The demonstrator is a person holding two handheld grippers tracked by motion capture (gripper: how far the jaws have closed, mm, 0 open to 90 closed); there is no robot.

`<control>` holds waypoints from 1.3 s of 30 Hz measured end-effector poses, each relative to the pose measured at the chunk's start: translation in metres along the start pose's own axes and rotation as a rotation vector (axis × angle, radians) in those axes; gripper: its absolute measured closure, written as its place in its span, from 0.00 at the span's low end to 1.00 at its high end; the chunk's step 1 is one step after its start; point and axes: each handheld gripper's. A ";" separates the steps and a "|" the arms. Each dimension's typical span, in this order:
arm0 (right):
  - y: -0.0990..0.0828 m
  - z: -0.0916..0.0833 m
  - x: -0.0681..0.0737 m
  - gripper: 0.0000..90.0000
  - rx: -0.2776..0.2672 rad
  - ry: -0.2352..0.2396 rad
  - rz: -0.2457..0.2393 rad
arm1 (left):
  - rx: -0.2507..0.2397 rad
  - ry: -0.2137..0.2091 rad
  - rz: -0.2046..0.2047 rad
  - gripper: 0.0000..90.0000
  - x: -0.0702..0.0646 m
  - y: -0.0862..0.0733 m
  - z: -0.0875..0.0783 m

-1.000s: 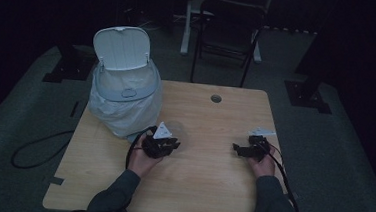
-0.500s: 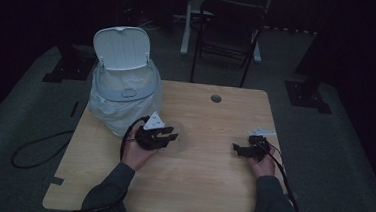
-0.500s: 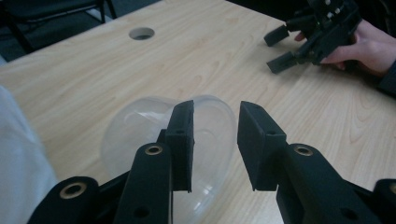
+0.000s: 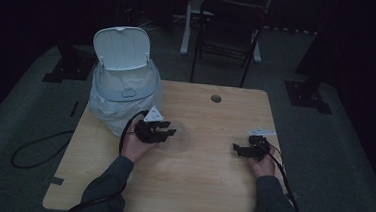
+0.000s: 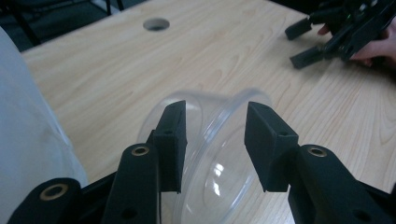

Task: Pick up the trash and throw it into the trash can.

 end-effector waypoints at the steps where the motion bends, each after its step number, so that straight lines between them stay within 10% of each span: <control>1: 0.000 0.000 0.000 0.15 0.000 0.000 0.000 | 0.006 0.000 0.000 0.66 0.000 -0.001 0.001; 20: 0.000 0.000 0.000 0.15 0.000 0.000 0.001 | 0.084 0.015 0.024 0.92 -0.006 -0.009 0.017; 39: 0.000 0.000 0.000 0.15 0.000 0.000 0.001 | 0.055 0.011 -0.004 0.93 -0.002 -0.007 0.012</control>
Point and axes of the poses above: each handheld gripper's, and its own axes: z roughly forward along the jaws, y roughly out of its top, x roughly to its left, and after that the axes turned 2 degrees about -x, right-handed
